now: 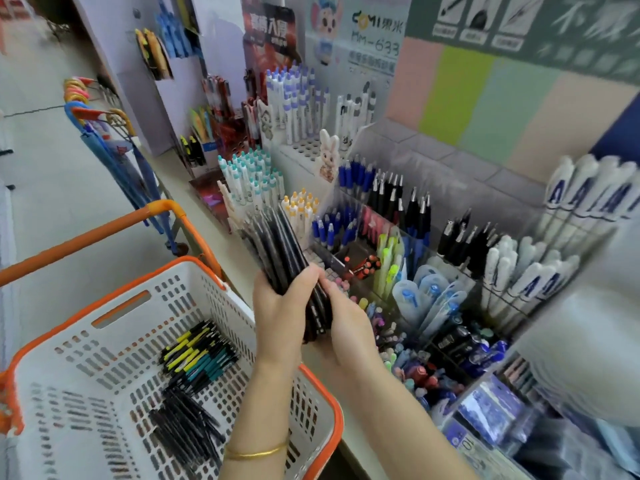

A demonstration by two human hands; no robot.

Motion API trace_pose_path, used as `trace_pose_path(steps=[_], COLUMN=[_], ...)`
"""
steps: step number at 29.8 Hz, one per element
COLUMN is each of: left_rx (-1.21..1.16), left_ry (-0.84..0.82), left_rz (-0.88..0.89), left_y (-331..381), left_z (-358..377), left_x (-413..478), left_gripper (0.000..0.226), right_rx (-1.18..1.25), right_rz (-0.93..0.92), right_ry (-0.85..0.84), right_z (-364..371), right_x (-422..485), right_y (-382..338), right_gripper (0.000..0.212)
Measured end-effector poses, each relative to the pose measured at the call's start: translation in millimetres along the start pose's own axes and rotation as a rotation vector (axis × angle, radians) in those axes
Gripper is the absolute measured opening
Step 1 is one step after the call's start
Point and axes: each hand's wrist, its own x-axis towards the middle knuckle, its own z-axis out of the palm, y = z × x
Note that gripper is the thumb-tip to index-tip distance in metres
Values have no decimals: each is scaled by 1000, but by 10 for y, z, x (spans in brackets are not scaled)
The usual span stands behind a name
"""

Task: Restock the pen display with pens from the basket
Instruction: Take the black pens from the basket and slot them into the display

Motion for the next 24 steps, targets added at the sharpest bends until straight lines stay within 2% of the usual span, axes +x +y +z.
trace_pose_path(steps=[1, 2, 4, 7, 9, 12, 16, 21, 24], left_rx=[-63, -93, -92, -59, -58, -73, -58, -39, -13], left_ry=[-58, -118, -241, -375, -433, -517, -564, -528, -487], left_rz=[-64, -101, -141, -163, -158, -164, -195, -176, -175], left_y=[53, 83, 127, 186, 194, 194, 260, 375, 409], left_z=[45, 80, 154, 295, 366, 434, 575, 855, 1031], left_x=[-3, -1, -1, -59, -80, -30, 55, 178, 299], left_gripper=[6, 8, 5, 12, 16, 19, 17, 15, 14], right_rx=[-153, -243, -336, -612, -730, -607, -536, -631, -702], right_rz=[-137, -257, -426, -588, -603, -505, -449, -604, -821], right_ry=[38, 70, 87, 70, 75, 40, 32, 185, 350], right_z=[-41, -82, -139, -206, -261, -369, -447, -473, -511], right_x=[-47, -73, -115, -128, -123, -84, -33, -32, -79], right_y=[-113, -224, -448, -745, -891, -1055, -1243, -1546, -1865], right_gripper=[21, 22, 25, 24, 21, 7, 11, 7, 4])
